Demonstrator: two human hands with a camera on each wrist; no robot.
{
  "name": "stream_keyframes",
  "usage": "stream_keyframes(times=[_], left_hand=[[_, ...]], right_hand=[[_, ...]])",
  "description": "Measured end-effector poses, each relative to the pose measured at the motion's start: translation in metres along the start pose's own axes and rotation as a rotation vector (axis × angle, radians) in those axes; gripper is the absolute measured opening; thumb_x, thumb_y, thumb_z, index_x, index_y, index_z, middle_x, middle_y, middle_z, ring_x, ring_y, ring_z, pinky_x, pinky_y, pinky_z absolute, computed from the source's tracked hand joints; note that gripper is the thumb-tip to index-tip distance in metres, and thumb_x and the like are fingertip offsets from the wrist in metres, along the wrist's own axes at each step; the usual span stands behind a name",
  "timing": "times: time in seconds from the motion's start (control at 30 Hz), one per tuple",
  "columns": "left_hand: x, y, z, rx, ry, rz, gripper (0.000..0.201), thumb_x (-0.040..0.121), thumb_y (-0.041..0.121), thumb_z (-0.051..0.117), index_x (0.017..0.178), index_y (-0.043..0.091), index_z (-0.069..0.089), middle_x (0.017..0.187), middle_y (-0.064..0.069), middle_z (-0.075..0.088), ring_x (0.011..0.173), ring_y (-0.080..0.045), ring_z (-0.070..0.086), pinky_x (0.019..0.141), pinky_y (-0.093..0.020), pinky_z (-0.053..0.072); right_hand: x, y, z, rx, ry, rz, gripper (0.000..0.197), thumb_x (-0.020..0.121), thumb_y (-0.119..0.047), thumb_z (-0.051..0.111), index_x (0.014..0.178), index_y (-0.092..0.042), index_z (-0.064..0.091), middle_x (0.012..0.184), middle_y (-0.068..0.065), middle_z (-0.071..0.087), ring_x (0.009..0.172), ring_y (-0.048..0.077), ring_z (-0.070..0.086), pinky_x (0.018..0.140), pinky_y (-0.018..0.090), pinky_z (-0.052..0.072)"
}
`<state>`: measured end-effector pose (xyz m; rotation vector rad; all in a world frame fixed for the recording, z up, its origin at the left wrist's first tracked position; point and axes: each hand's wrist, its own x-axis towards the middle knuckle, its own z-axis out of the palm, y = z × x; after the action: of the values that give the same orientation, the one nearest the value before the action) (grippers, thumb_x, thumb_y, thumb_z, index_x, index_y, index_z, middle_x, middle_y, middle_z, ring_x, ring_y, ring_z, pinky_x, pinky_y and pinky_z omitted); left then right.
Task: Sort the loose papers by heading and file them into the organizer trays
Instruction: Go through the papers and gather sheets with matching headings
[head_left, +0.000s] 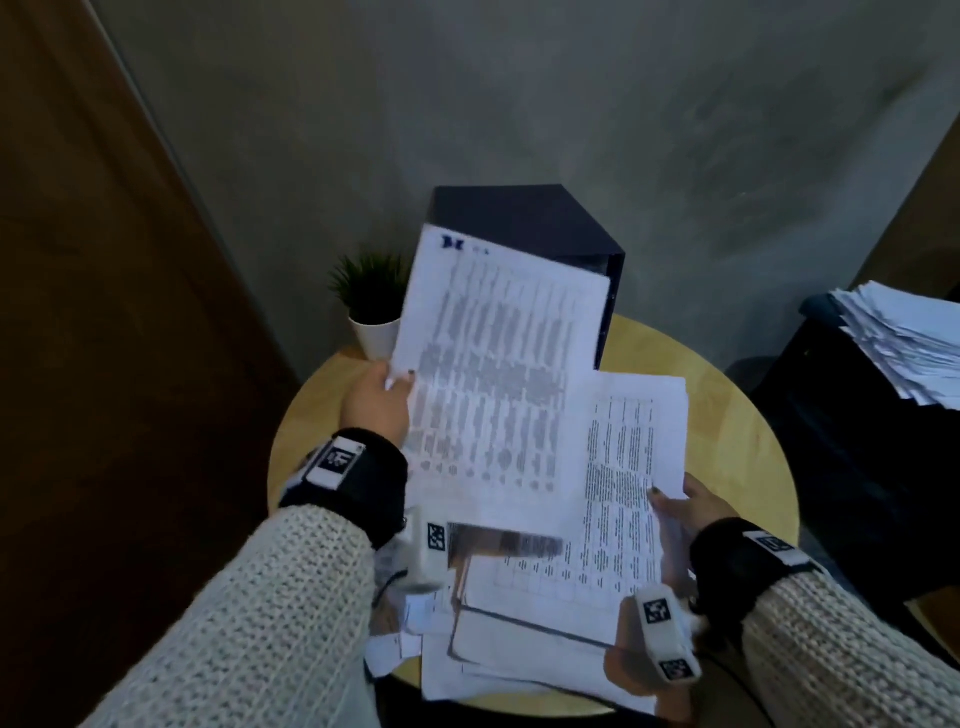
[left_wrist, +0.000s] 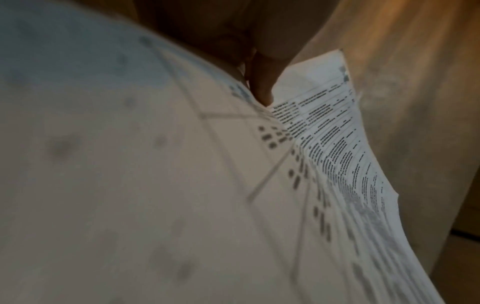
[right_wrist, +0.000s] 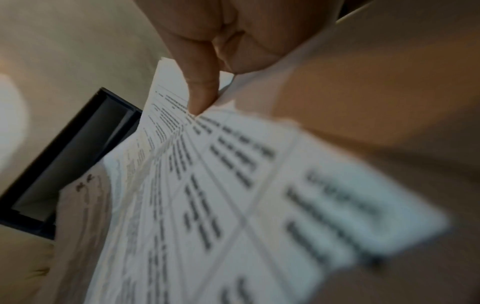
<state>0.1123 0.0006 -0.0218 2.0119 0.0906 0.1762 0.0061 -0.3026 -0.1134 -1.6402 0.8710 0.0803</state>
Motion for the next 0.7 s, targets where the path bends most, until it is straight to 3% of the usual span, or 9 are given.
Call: stream_keyframes(times=[0.07, 0.2, 0.27, 0.33, 0.4, 0.43, 0.5, 0.6, 0.7], left_hand=[[-0.012, -0.011, 0.017, 0.045, -0.095, -0.032, 0.029, 0.097, 0.024, 0.046, 0.12, 0.01, 0.057, 0.112, -0.012, 0.062, 0.095, -0.026, 0.056, 0.078, -0.027, 0.037], [-0.034, -0.033, 0.047, 0.095, -0.232, -0.118, 0.034, 0.099, 0.023, 0.042, 0.131, 0.014, 0.048, 0.13, -0.015, 0.055, 0.115, -0.031, 0.053, 0.092, -0.032, 0.04], [-0.042, -0.039, 0.06, 0.107, -0.285, -0.14, 0.035, 0.099, 0.021, 0.044, 0.133, 0.014, 0.043, 0.132, -0.012, 0.054, 0.114, -0.029, 0.053, 0.088, -0.027, 0.038], [-0.049, -0.04, 0.07, 0.054, -0.315, -0.154, 0.032, 0.097, 0.013, 0.047, 0.128, 0.013, 0.041, 0.129, -0.011, 0.056, 0.103, -0.025, 0.055, 0.081, -0.024, 0.037], [-0.053, -0.041, 0.077, 0.009, -0.342, -0.162, 0.042, 0.096, 0.008, 0.048, 0.134, 0.018, 0.034, 0.131, -0.01, 0.056, 0.102, -0.025, 0.057, 0.08, -0.024, 0.04], [-0.054, -0.04, 0.08, 0.01, -0.365, -0.165, 0.046, 0.096, 0.007, 0.047, 0.138, 0.021, 0.032, 0.134, -0.008, 0.054, 0.108, -0.026, 0.057, 0.084, -0.025, 0.042], [-0.06, -0.039, 0.088, 0.055, -0.412, -0.154, 0.045, 0.098, 0.011, 0.045, 0.14, 0.022, 0.036, 0.137, -0.004, 0.051, 0.119, -0.025, 0.053, 0.092, -0.025, 0.04], [-0.073, -0.04, 0.102, 0.128, -0.461, -0.103, 0.034, 0.099, 0.02, 0.044, 0.132, 0.022, 0.048, 0.13, -0.004, 0.055, 0.109, -0.025, 0.056, 0.088, -0.026, 0.042], [-0.088, -0.038, 0.118, 0.228, -0.506, -0.016, 0.034, 0.102, 0.032, 0.031, 0.123, 0.019, 0.054, 0.107, -0.007, 0.048, 0.089, -0.023, 0.052, 0.076, -0.026, 0.039]], right_hand=[[-0.008, -0.005, 0.0, 0.123, -0.049, -0.001, 0.055, 0.096, -0.014, 0.054, 0.147, -0.014, 0.033, 0.153, 0.008, 0.032, 0.139, 0.033, 0.033, 0.1, 0.039, 0.034], [-0.022, -0.009, 0.004, 0.279, -0.133, -0.002, 0.045, 0.098, -0.009, 0.049, 0.142, -0.015, 0.041, 0.144, 0.009, 0.044, 0.132, 0.034, 0.043, 0.108, 0.049, 0.035], [-0.027, -0.009, 0.005, 0.369, -0.168, 0.018, 0.039, 0.098, -0.005, 0.046, 0.137, -0.013, 0.045, 0.127, 0.014, 0.058, 0.114, 0.036, 0.057, 0.09, 0.051, 0.047], [-0.026, -0.008, 0.004, 0.421, -0.135, 0.052, 0.03, 0.1, -0.006, 0.043, 0.129, -0.012, 0.051, 0.095, 0.012, 0.066, 0.084, 0.03, 0.062, 0.066, 0.041, 0.048], [-0.018, 0.0, 0.004, 0.441, -0.024, 0.091, 0.03, 0.098, -0.027, 0.048, 0.116, -0.005, 0.058, 0.088, 0.014, 0.071, 0.073, 0.028, 0.059, 0.067, 0.037, 0.046], [-0.015, 0.002, 0.005, 0.46, 0.025, 0.098, 0.046, 0.095, -0.042, 0.049, 0.116, -0.002, 0.058, 0.1, 0.016, 0.07, 0.075, 0.027, 0.059, 0.072, 0.037, 0.046], [-0.009, 0.009, 0.008, 0.466, 0.006, 0.127, 0.065, 0.092, -0.054, 0.046, 0.136, -0.006, 0.048, 0.128, 0.014, 0.058, 0.087, 0.023, 0.059, 0.082, 0.036, 0.045], [-0.005, 0.008, 0.011, 0.334, 0.034, 0.201, 0.059, 0.097, -0.03, 0.052, 0.147, -0.006, 0.03, 0.147, 0.01, 0.04, 0.13, 0.028, 0.044, 0.109, 0.037, 0.033], [-0.001, 0.006, 0.01, 0.037, 0.163, 0.208, 0.058, 0.099, -0.032, 0.046, 0.147, -0.005, 0.028, 0.153, 0.008, 0.031, 0.138, 0.025, 0.037, 0.108, 0.028, 0.035]])
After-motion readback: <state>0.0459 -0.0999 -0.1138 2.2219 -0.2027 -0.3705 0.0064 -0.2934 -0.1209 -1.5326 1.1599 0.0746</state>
